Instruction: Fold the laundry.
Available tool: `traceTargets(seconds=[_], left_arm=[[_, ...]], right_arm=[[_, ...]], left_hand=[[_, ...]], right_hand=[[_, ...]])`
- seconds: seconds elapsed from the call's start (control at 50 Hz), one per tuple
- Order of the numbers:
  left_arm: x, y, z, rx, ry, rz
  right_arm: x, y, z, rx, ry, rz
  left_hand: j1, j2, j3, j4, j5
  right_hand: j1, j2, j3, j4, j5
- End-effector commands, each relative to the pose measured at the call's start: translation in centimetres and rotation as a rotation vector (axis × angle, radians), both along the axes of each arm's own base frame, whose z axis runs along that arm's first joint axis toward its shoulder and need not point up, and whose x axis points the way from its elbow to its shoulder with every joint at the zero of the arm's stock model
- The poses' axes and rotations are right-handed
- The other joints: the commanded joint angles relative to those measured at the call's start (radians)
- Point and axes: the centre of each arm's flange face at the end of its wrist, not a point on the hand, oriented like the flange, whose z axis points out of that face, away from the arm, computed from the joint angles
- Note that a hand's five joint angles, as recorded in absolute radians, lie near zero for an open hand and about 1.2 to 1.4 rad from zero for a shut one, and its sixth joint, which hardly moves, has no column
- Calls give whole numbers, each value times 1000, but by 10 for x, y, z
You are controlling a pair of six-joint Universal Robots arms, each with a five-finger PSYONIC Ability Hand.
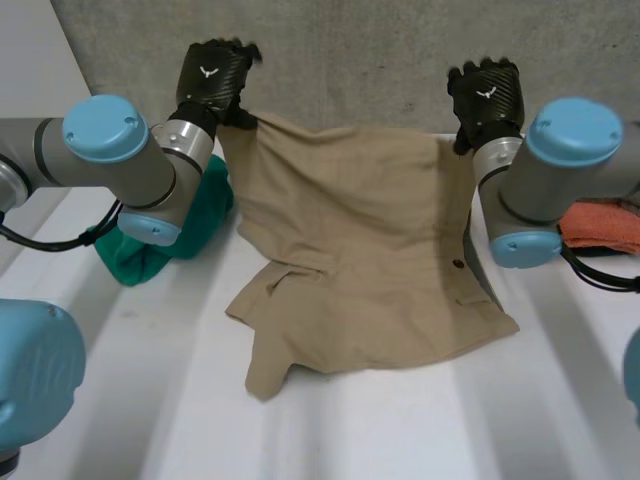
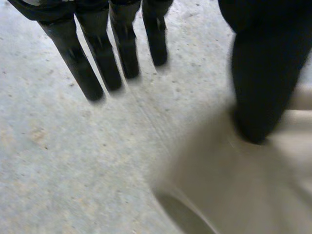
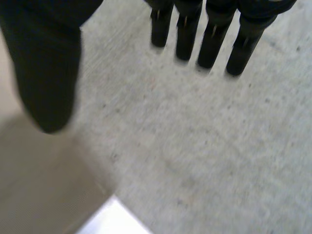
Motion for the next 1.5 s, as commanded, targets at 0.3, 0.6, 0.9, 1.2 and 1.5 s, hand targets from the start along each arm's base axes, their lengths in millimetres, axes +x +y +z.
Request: traceTargets(seconds=[0.3,0.6,0.9,1.2,1.5], left_arm=[[22,141,61,191,-13,78],[63,271,-50,860,-180,22],[72,253,-83,862,-112,67],[62,254,-98,942,-94,-10],[69,264,-42,872,-152,-6]], right_arm=[[-61,68,34,258,243,159],[-117,148,-60,673,515,306],[-115,150,-95,530,496,332],[-112,141,-106,493,474,326],[-118,152,-45,456,384,274]], left_hand=[[-190,-270,-276,-267,-259],[-113,-194,-200,-191,-183],[151,70,64,73,81],[900,820,814,823,831],[917,836,830,840,847]], right_hand=[[-75,-99,-147,-151,-124],[284,260,212,207,235],[481,456,409,404,432],[1097,1072,1024,1020,1047],[1097,1072,1025,1020,1047]])
